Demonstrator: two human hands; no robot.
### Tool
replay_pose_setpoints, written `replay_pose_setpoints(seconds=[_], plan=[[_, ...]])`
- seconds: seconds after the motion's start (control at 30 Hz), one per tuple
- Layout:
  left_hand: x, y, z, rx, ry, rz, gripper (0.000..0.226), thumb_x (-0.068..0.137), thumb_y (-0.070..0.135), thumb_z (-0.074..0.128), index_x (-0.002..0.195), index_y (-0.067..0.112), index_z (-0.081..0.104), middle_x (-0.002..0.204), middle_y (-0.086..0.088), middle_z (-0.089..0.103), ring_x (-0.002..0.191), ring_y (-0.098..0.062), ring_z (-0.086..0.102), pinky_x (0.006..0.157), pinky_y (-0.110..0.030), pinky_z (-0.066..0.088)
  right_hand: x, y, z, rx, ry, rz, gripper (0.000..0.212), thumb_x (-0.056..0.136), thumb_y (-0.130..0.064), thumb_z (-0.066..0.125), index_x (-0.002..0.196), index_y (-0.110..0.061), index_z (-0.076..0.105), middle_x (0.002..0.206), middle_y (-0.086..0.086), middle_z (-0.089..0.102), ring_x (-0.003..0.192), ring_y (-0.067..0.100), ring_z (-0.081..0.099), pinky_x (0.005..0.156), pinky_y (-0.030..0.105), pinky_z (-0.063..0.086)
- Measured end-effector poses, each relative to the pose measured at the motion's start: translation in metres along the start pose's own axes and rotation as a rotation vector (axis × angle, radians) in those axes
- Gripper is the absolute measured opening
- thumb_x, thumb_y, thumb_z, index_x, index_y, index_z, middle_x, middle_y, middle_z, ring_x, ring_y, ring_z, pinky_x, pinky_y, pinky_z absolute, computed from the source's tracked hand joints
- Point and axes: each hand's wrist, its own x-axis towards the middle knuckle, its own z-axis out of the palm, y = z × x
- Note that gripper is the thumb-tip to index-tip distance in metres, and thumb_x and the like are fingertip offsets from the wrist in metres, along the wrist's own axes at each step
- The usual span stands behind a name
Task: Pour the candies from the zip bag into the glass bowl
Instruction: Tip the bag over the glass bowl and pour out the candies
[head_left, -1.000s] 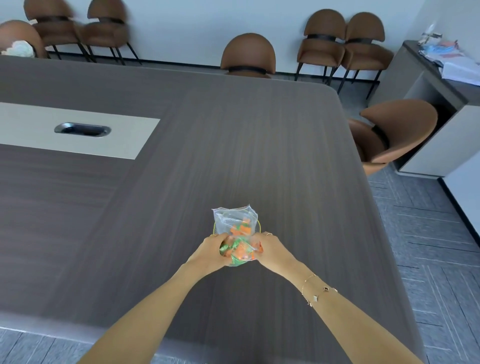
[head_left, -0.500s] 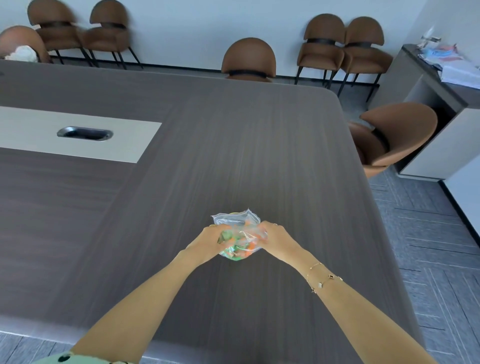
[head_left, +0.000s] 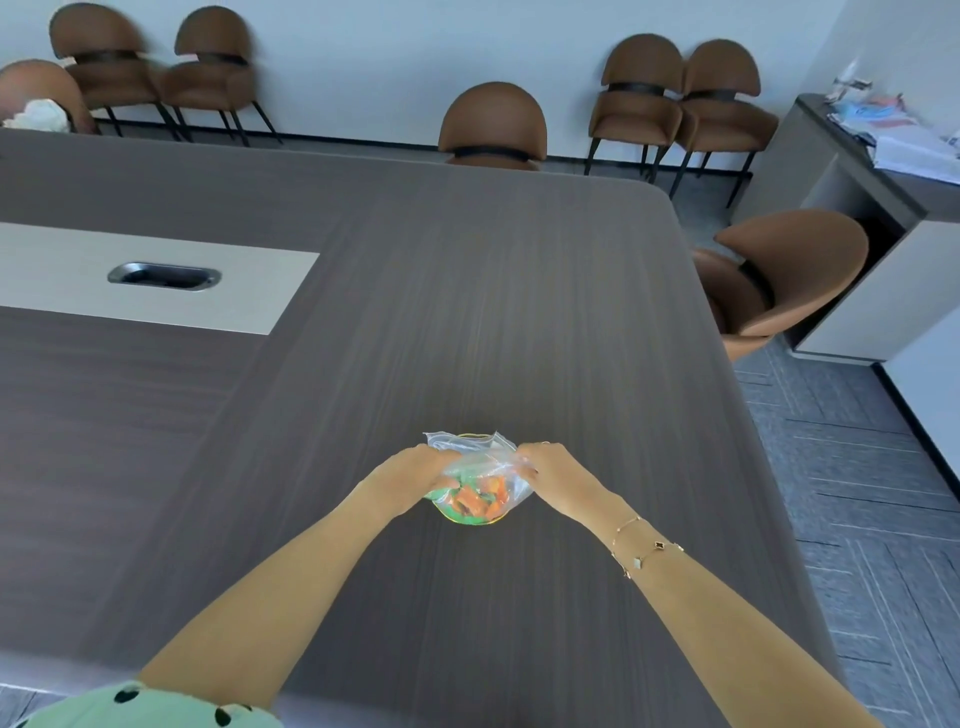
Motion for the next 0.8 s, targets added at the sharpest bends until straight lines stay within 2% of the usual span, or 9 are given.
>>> replay_pose_setpoints(seconds=[0.07, 0.17, 0.33, 0.47, 0.53, 0.63, 0.8], plan=[[0.001, -0.001, -0.003, 0.092, 0.04, -0.002, 0.033, 0.097, 0.029, 0.046, 0.124, 0.009, 0.048, 0.119, -0.016, 0.06, 0.108, -0.031, 0.059, 0.089, -0.037, 0.046, 0.002, 0.0, 0.0, -0.004, 0.011, -0.002, 0.022, 0.095, -0.01, 0.041, 0.078, -0.006, 0.055, 0.076, 0.008, 0.052, 0.066, 0.023, 0.045, 0.05, 0.025, 0.028], [0.004, -0.002, -0.006, 0.158, 0.068, 0.02, 0.04, 0.095, 0.035, 0.051, 0.12, 0.004, 0.05, 0.114, -0.021, 0.06, 0.105, -0.037, 0.058, 0.085, -0.04, 0.047, 0.003, 0.0, -0.002, -0.012, 0.019, 0.004, 0.024, 0.095, -0.009, 0.042, 0.071, -0.008, 0.046, 0.072, 0.007, 0.049, 0.063, 0.022, 0.041, 0.048, 0.025, 0.025], [0.007, -0.002, -0.012, 0.265, 0.075, 0.006, 0.044, 0.095, 0.039, 0.049, 0.106, -0.003, 0.057, 0.106, -0.02, 0.064, 0.099, -0.036, 0.062, 0.079, -0.039, 0.048, 0.001, -0.005, -0.007, -0.009, 0.043, -0.013, 0.046, 0.095, -0.008, 0.043, 0.054, -0.024, 0.029, 0.057, -0.006, 0.034, 0.048, 0.01, 0.028, 0.046, 0.022, 0.021], [0.004, -0.002, -0.013, 0.22, 0.114, 0.052, 0.034, 0.097, 0.033, 0.046, 0.094, 0.001, 0.057, 0.085, -0.012, 0.053, 0.082, -0.032, 0.056, 0.067, -0.032, 0.034, -0.001, -0.008, -0.01, 0.012, 0.058, 0.002, 0.04, 0.094, -0.006, 0.042, 0.057, -0.019, 0.036, 0.055, -0.007, 0.035, 0.047, 0.009, 0.028, 0.045, 0.021, 0.02], [0.001, -0.006, -0.011, 0.169, 0.147, 0.1, 0.028, 0.098, 0.03, 0.045, 0.082, 0.007, 0.05, 0.083, -0.006, 0.05, 0.076, -0.025, 0.049, 0.067, -0.031, 0.033, -0.001, -0.006, -0.011, 0.023, 0.058, 0.018, 0.031, 0.093, -0.004, 0.04, 0.063, -0.012, 0.042, 0.057, -0.006, 0.038, 0.048, 0.01, 0.03, 0.045, 0.021, 0.021], [-0.002, -0.015, -0.008, 0.061, 0.164, 0.156, 0.027, 0.099, 0.03, 0.043, 0.085, 0.009, 0.05, 0.083, 0.002, 0.045, 0.076, -0.019, 0.045, 0.068, -0.03, 0.034, 0.0, -0.002, -0.013, 0.061, 0.063, 0.041, 0.022, 0.092, -0.004, 0.038, 0.075, -0.001, 0.052, 0.064, 0.001, 0.045, 0.054, 0.017, 0.034, 0.048, 0.025, 0.024], [-0.007, -0.021, -0.009, -0.009, 0.154, 0.19, 0.026, 0.1, 0.029, 0.041, 0.091, 0.01, 0.055, 0.085, 0.003, 0.046, 0.076, -0.016, 0.044, 0.068, -0.028, 0.033, 0.001, -0.005, -0.02, 0.04, 0.001, 0.018, 0.039, 0.094, -0.007, 0.039, 0.059, -0.023, 0.04, 0.061, -0.007, 0.043, 0.053, 0.011, 0.037, 0.05, 0.024, 0.027]])
